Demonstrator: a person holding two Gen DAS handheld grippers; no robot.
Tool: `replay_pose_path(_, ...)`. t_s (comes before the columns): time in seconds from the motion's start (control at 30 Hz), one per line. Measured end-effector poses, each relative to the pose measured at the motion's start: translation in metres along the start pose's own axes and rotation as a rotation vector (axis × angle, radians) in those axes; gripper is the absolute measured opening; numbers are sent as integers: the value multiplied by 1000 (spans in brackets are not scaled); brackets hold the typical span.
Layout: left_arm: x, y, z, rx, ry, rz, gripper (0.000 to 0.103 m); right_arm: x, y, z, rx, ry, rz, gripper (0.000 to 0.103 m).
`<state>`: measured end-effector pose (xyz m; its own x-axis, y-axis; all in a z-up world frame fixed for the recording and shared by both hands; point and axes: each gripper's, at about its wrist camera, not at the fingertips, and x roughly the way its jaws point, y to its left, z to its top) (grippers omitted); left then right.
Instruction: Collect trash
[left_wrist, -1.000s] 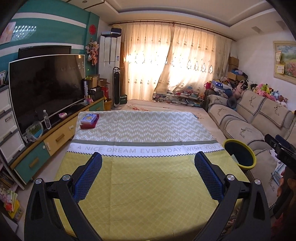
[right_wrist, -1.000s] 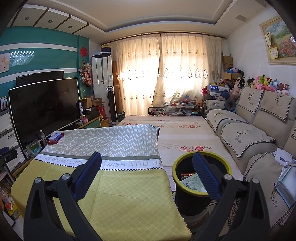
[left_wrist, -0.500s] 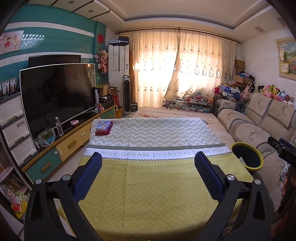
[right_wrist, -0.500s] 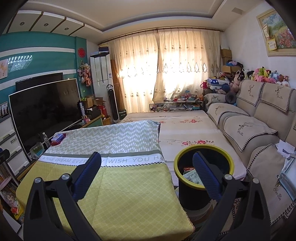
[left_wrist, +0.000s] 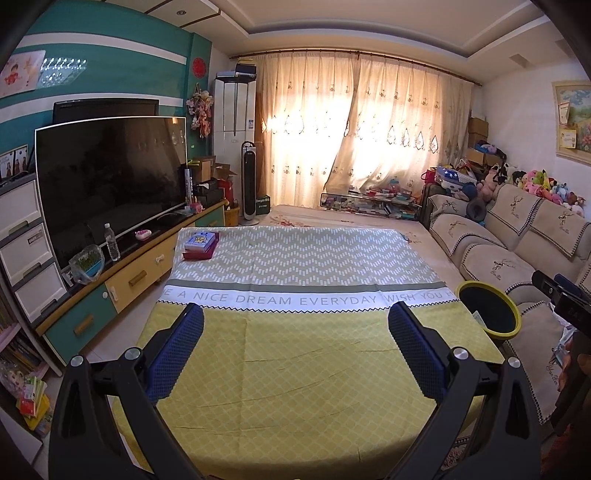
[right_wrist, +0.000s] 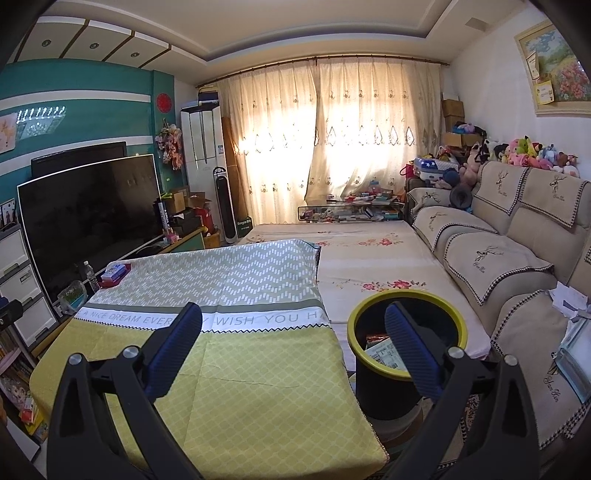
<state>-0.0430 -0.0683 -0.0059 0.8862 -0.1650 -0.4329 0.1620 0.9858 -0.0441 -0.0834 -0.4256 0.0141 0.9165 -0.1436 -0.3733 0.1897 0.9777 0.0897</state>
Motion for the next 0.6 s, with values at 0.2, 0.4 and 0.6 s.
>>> replay_pose_path(0.2, 0, 0, 3, -1, 0, 1, 98, 0, 2, -1, -1, -1, 2, 95)
replay_pose_path(0.4, 3, -1, 3, -1, 8, -3, 98, 2, 3, -2, 4, 2, 4, 95)
replay_pose_path(0.6, 5, -2, 2, 5, 9, 1, 98, 3, 2, -3, 7, 6, 9, 95)
